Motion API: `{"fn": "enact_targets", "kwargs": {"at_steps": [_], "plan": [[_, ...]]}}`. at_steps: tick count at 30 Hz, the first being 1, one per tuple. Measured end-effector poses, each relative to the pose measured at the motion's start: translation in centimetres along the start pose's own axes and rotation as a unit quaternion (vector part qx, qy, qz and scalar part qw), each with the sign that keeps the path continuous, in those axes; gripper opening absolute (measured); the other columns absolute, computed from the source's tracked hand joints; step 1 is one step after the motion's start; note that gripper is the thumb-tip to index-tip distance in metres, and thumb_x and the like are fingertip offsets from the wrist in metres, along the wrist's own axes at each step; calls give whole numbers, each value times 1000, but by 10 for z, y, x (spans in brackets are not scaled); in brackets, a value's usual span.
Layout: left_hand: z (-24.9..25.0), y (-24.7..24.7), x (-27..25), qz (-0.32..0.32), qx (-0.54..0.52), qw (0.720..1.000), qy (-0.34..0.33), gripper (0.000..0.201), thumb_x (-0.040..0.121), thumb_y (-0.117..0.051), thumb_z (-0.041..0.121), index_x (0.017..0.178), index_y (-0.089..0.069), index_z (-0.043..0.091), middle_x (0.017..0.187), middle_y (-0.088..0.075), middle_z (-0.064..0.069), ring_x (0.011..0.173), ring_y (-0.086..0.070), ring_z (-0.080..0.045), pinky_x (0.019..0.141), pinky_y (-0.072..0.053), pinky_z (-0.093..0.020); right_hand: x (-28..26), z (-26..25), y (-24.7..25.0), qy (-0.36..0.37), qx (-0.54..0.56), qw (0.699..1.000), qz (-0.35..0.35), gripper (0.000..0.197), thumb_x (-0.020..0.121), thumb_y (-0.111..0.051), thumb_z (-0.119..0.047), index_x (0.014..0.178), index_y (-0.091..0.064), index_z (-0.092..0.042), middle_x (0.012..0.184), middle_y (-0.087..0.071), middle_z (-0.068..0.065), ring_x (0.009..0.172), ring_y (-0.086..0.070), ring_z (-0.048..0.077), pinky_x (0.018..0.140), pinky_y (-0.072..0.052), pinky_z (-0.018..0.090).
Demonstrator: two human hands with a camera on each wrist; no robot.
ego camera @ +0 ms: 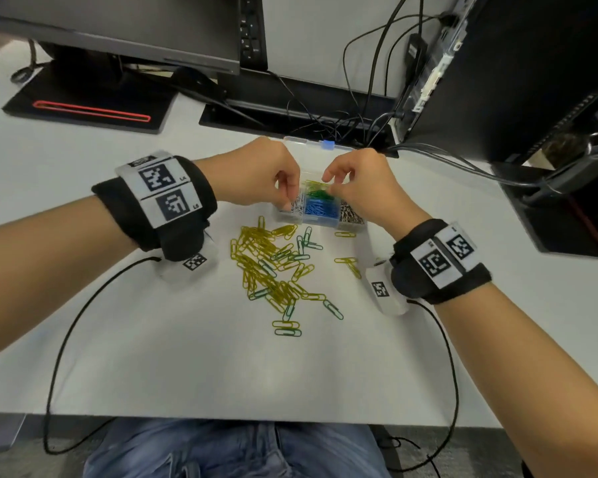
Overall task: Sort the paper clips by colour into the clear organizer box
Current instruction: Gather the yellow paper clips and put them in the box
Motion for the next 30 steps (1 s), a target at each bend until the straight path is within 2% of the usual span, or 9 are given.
{"fn": "enact_targets", "kwargs": {"at_steps": [5, 9, 14, 17, 19, 21, 24, 27, 30], "plan": [[13, -19, -21, -96, 66, 993, -33, 8, 78, -73, 24, 74, -66, 22, 70, -60, 8, 65, -50, -8, 60, -40, -23, -37, -29, -15, 116, -39, 975, -186, 27, 80, -67, -5, 104, -73, -17, 78, -59, -1, 63, -46, 9, 62, -39, 22], [18, -33, -27, -111, 77, 990, -38, 9, 84, -62, 17, 86, -70, 21, 78, -60, 9, 76, -55, -12, 71, -50, -31, -47, -19, -28, 96, -131, 955, -247, 40, 83, -59, -3, 118, -67, -22, 90, -63, -1, 78, -52, 15, 71, -44, 28], [15, -39, -28, -130, 69, 988, -52, 26, 89, -55, 15, 106, -71, 26, 94, -65, 10, 83, -57, -10, 74, -47, -24, -48, -13, -21, 77, -128, 967, -204, 47, 85, -53, -1, 125, -62, -26, 89, -56, -3, 71, -50, 12, 66, -38, 24], [11, -36, -28, -127, 101, 985, -50, 20, 88, -61, 20, 104, -73, 24, 101, -67, 6, 89, -61, -14, 78, -50, -26, -47, -14, -25, 82, -149, 962, -211, 48, 85, -52, -1, 127, -61, -23, 90, -53, 3, 77, -45, 14, 62, -36, 22], [7, -33, -30, -112, 132, 984, -44, 19, 88, -62, 22, 103, -73, 23, 101, -68, 3, 89, -63, -17, 79, -52, -32, -47, -12, -28, 80, -156, 959, -221, 45, 85, -53, 0, 124, -63, -20, 91, -57, 2, 81, -50, 17, 67, -40, 25], [4, -31, -31, -92, 154, 983, -28, 19, 88, -62, 26, 105, -72, 23, 101, -67, 0, 87, -63, -20, 78, -53, -34, -46, -11, -29, 77, -156, 961, -216, 41, 84, -55, -2, 120, -65, -18, 103, -64, 4, 87, -54, 18, 74, -45, 27], [3, -32, -30, -80, 149, 985, -26, 18, 87, -63, 28, 103, -70, 24, 100, -64, 0, 86, -62, -19, 76, -53, -33, -45, -13, -26, 86, -164, 964, -190, 36, 85, -62, -8, 120, -63, -18, 103, -60, 3, 88, -50, 18, 72, -36, 26], [7, -38, -26, -110, 121, 985, -49, 20, 86, -64, 20, 103, -69, 26, 100, -62, 5, 90, -60, -15, 78, -50, -29, -46, -20, -26, 113, -196, 956, -186, 36, 86, -63, -10, 120, -62, -18, 111, -56, 3, 103, -52, 22, 75, -36, 26], [9, -42, -23, -150, 110, 980, -73, 20, 84, -65, 15, 100, -69, 26, 97, -60, 8, 89, -58, -12, 77, -47, -24, -45, -23, -30, 105, -230, 946, -202, 21, 87, -60, -8, 107, -65, -9, 104, -54, 9, 97, -53, 26, 76, -44, 33]]}}
Point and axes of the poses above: each hand's wrist, its own x-axis towards the middle knuckle, its own y-axis out of the back of the hand, z = x × y, the point moved 2 cm from there along x, towards the middle knuckle
